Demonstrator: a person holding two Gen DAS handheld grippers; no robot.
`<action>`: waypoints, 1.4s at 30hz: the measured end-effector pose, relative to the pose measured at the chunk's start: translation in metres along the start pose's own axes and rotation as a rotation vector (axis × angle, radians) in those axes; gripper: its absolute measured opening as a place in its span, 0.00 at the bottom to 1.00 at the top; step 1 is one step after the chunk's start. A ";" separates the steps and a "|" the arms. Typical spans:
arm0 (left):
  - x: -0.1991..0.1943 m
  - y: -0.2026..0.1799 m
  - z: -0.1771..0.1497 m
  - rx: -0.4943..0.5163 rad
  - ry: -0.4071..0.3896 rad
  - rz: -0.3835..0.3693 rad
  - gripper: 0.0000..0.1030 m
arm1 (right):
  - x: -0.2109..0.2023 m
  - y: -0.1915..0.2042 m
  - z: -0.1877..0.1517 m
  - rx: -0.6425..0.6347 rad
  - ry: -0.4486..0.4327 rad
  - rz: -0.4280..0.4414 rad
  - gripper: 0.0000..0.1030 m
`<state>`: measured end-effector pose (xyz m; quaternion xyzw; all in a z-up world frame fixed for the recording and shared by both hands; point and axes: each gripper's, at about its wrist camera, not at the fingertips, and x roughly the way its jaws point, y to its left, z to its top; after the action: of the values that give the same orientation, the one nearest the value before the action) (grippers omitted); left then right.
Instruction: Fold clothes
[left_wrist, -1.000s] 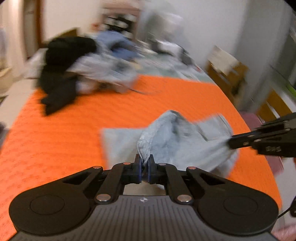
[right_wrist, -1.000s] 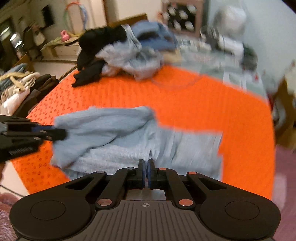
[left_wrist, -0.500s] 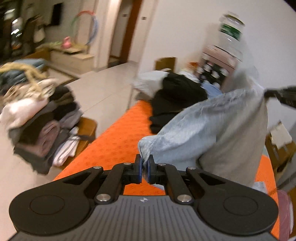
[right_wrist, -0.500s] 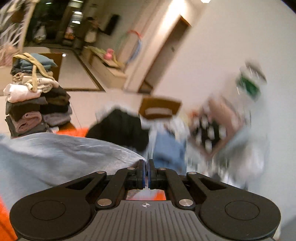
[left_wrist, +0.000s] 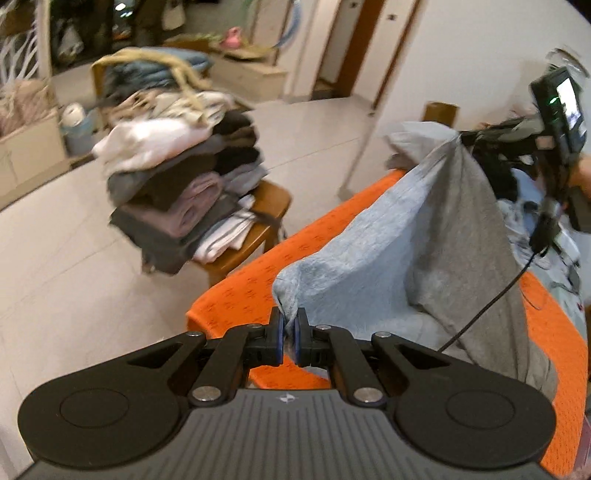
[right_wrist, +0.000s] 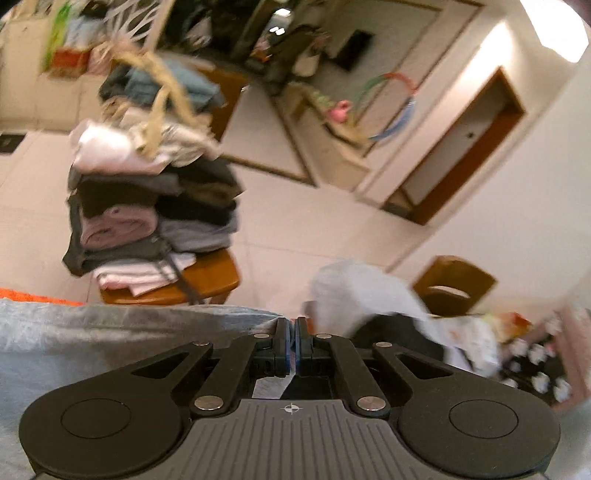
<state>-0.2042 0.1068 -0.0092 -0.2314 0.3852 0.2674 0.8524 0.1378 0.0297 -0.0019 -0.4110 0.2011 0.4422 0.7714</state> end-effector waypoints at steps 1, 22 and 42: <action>0.003 0.004 0.000 -0.015 0.011 0.009 0.06 | 0.014 0.009 0.001 -0.012 0.013 0.015 0.05; 0.047 0.013 -0.005 -0.081 0.164 0.119 0.12 | 0.130 0.066 -0.016 -0.057 0.170 0.163 0.27; 0.038 -0.025 0.040 0.088 0.105 0.024 0.35 | -0.037 -0.006 -0.030 0.236 0.065 0.172 0.40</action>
<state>-0.1462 0.1228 -0.0109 -0.2026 0.4437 0.2478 0.8371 0.1252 -0.0155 0.0084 -0.3129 0.3111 0.4664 0.7667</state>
